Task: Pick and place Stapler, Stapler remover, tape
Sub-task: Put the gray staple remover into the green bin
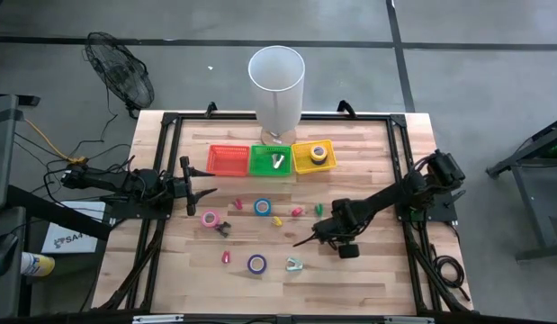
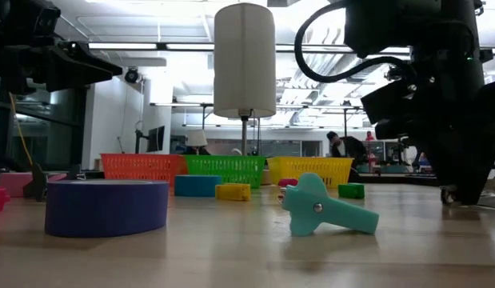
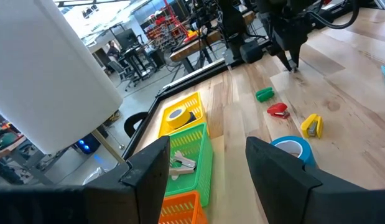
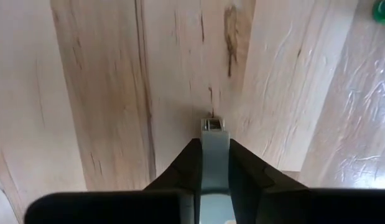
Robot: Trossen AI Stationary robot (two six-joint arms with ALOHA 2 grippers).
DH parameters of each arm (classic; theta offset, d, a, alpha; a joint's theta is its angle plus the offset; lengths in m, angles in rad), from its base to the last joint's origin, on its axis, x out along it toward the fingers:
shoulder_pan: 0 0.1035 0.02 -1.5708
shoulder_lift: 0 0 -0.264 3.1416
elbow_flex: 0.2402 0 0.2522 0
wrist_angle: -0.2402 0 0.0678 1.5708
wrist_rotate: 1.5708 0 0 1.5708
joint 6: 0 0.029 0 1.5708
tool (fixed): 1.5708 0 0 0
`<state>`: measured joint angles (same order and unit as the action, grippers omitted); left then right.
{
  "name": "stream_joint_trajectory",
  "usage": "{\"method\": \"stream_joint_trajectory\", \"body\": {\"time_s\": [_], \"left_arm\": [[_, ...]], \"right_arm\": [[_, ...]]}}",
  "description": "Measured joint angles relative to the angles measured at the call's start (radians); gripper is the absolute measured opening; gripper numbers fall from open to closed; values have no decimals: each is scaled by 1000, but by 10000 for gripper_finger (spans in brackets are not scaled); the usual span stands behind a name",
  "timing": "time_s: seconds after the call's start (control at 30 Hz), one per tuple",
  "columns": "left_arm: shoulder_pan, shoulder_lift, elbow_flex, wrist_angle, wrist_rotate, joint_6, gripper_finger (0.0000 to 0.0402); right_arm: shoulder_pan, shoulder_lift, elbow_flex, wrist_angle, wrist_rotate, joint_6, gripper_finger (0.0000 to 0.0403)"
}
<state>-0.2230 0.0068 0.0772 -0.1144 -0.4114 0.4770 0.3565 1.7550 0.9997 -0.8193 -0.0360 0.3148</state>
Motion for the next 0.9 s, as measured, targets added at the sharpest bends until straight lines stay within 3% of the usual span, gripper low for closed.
{"method": "stream_joint_trajectory", "body": {"time_s": [0.23, 0.73, 0.9], "left_arm": [[0, 0, 0, 0, 0, 0, 207], [0, 0, 0, 0, 0, 0, 207], [0, 0, 0, 0, 0, 0, 207]], "right_arm": [[-3, -2, 12, 100, 57, 1, 41], [-98, -1, 95, 374, 439, -115, 41], [-164, -1, 95, 523, 502, -188, 41]]}}
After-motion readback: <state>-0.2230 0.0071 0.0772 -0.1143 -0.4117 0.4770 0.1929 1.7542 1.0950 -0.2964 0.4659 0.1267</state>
